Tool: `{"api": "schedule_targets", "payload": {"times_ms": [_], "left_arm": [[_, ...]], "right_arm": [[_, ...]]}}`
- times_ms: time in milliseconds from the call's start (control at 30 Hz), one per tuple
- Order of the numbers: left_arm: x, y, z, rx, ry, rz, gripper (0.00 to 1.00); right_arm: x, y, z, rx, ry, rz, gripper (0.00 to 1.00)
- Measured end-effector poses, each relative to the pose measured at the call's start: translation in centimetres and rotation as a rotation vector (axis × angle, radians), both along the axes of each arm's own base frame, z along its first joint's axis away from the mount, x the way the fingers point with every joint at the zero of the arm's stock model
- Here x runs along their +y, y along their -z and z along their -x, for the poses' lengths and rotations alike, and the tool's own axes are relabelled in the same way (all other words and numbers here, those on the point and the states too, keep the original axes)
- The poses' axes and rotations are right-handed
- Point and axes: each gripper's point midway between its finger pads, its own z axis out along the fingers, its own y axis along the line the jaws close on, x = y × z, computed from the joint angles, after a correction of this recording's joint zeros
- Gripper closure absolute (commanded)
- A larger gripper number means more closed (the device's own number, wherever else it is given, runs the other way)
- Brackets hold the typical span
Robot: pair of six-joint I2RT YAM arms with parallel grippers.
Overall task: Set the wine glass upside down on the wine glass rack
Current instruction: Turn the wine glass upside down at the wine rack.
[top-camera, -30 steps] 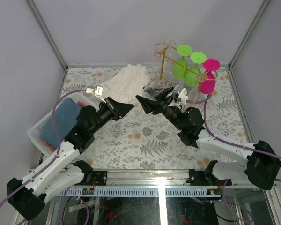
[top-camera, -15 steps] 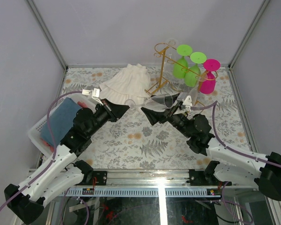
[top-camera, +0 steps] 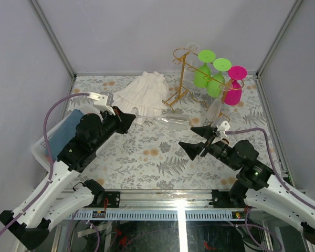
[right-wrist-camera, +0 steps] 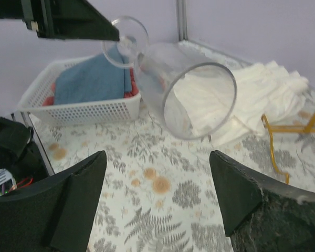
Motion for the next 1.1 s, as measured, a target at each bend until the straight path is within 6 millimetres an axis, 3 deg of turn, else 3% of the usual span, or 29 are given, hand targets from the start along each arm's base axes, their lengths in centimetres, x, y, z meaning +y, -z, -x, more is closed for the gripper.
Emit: {"api": "schedule_targets", "payload": {"times_ms": [233, 333, 433, 667, 800, 933, 1100], "left_arm": [[2.2, 1.1, -0.8, -0.022, -0.047, -0.261, 1.0], [2.0, 2.4, -0.7, -0.017, -0.025, -0.359, 1.0], [0.6, 3.6, 0.2, -0.024, 0.039, -0.452, 1.0], [-2.9, 5.5, 2.3, -0.072, 0.214, -0.589, 1.0], [-3.9, 5.4, 3.4, -0.126, 0.301, -0.625, 1.0], [-4.7, 5.1, 4.4, -0.179, 0.383, -0.643, 1.0], [-5.9, 5.1, 5.6, -0.229, 0.484, -0.657, 1.0]], "right_arm": [[-3.4, 0.7, 2.1, 0.175, 0.037, 0.143, 0.15], [-4.1, 0.7, 2.8, 0.241, 0.039, 0.201, 0.16], [-4.0, 0.8, 3.1, 0.307, 0.031, 0.262, 0.18], [-0.8, 2.9, 3.1, 0.454, -0.061, 0.352, 0.3], [1.9, 5.1, 2.9, 0.548, -0.129, 0.39, 0.4], [4.1, 6.7, 3.1, 0.609, -0.2, 0.381, 0.43], [5.8, 7.5, 3.6, 0.638, -0.269, 0.335, 0.51]]}}
